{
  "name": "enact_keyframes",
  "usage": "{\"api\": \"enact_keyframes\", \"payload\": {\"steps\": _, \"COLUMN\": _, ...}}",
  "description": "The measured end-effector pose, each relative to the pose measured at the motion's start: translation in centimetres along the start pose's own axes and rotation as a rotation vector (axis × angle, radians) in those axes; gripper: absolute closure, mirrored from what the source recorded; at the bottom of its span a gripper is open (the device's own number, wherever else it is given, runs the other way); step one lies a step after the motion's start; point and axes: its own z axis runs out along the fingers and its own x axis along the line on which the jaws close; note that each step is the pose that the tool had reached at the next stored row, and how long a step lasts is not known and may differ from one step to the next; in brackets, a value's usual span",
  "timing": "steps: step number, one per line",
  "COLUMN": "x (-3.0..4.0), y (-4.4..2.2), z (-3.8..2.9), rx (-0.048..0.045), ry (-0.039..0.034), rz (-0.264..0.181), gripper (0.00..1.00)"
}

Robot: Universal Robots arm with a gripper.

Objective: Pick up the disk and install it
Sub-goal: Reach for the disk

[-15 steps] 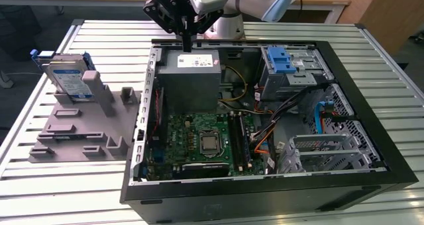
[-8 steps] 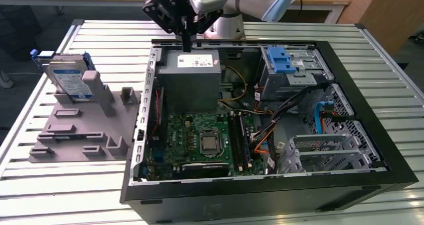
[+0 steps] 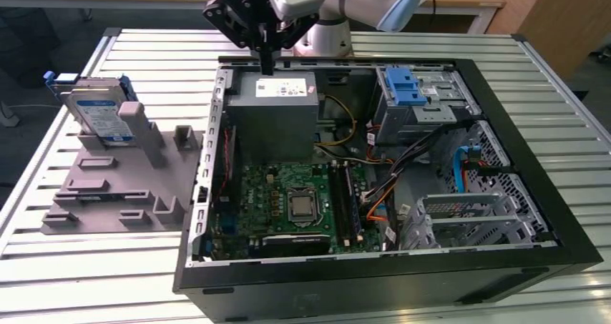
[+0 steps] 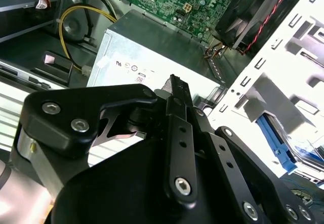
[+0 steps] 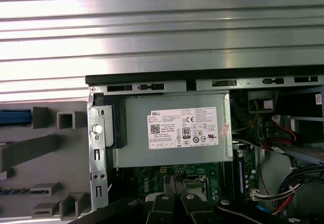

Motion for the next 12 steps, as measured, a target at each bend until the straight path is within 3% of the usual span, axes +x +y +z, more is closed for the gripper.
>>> {"api": "enact_keyframes", "payload": {"steps": 12, "x": 0.33, "y": -0.03, "z": 0.01, "rx": 0.0001, "ry": 0.0, "rz": 0.0, "gripper": 0.89}}
